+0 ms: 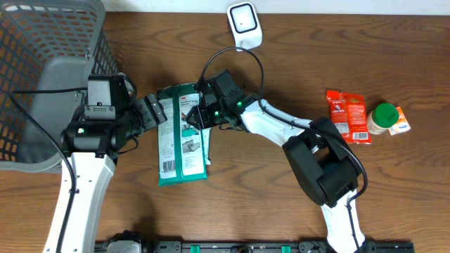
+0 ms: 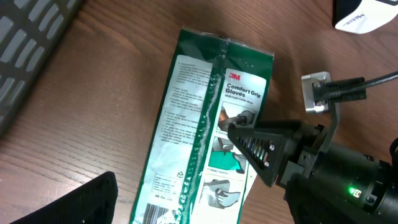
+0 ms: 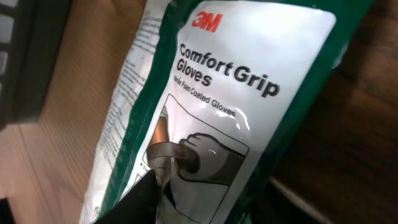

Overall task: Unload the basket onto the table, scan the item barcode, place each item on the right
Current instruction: 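Grasp the green gloves bag's right edge with the right gripper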

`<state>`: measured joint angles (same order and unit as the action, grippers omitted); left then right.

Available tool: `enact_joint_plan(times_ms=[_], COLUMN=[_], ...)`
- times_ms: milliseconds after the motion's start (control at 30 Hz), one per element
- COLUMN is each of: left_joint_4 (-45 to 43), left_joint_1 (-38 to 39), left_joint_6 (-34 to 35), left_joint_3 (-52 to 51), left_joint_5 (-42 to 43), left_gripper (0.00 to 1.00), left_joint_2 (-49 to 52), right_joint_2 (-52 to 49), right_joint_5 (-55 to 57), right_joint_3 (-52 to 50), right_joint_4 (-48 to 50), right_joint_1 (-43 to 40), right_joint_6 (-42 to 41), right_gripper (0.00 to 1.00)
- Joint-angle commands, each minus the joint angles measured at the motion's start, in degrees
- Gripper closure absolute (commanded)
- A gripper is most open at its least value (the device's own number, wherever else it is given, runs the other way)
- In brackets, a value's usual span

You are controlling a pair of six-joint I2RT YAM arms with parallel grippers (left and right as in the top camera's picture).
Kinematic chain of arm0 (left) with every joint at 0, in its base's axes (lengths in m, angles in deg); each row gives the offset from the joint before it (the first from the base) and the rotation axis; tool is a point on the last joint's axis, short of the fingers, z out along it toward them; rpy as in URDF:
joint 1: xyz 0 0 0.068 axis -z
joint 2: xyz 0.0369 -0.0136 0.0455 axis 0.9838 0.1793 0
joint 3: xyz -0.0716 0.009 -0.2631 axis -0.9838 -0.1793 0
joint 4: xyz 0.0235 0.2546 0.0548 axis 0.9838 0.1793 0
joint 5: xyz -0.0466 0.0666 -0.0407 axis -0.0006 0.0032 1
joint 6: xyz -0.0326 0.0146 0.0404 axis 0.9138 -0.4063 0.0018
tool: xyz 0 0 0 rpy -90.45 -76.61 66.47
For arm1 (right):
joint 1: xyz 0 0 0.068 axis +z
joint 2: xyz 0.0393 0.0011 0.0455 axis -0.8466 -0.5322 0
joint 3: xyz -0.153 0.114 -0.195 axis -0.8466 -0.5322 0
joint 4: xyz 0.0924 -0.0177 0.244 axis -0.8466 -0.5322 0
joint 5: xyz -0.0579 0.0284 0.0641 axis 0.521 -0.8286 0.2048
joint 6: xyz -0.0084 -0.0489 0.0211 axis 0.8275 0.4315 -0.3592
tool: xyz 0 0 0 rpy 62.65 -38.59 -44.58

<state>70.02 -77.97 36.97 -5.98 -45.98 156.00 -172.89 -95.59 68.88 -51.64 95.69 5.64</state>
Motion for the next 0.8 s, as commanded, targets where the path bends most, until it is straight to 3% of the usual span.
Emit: enact_joint_plan(times_ms=[0, 133, 533, 767], left_joint_4=[0.15, 0.15, 0.15, 0.15], left_joint_1=[-0.17, -0.17, -0.17, -0.17], left_joint_6=[-0.55, -0.55, -0.55, -0.55], left_joint_3=[0.44, 0.44, 0.44, 0.44], left_joint_5=[-0.35, -0.35, -0.35, -0.35], left_gripper=[0.13, 0.13, 0.13, 0.13], left_joint_2=[0.02, 0.02, 0.02, 0.02], right_joint_2=[-0.98, 0.07, 6.93, 11.26], right_joint_5=[-0.17, -0.39, -4.46, -4.42], right_joint_3=[1.01, 1.01, 1.01, 1.01], right_joint_4=[0.87, 2.27, -1.49, -13.03], right_joint_1=[0.24, -0.81, -1.99, -5.38], right_joint_6=[-0.79, -0.81, 4.63, 7.63], right_gripper=[0.78, 0.99, 0.99, 0.99])
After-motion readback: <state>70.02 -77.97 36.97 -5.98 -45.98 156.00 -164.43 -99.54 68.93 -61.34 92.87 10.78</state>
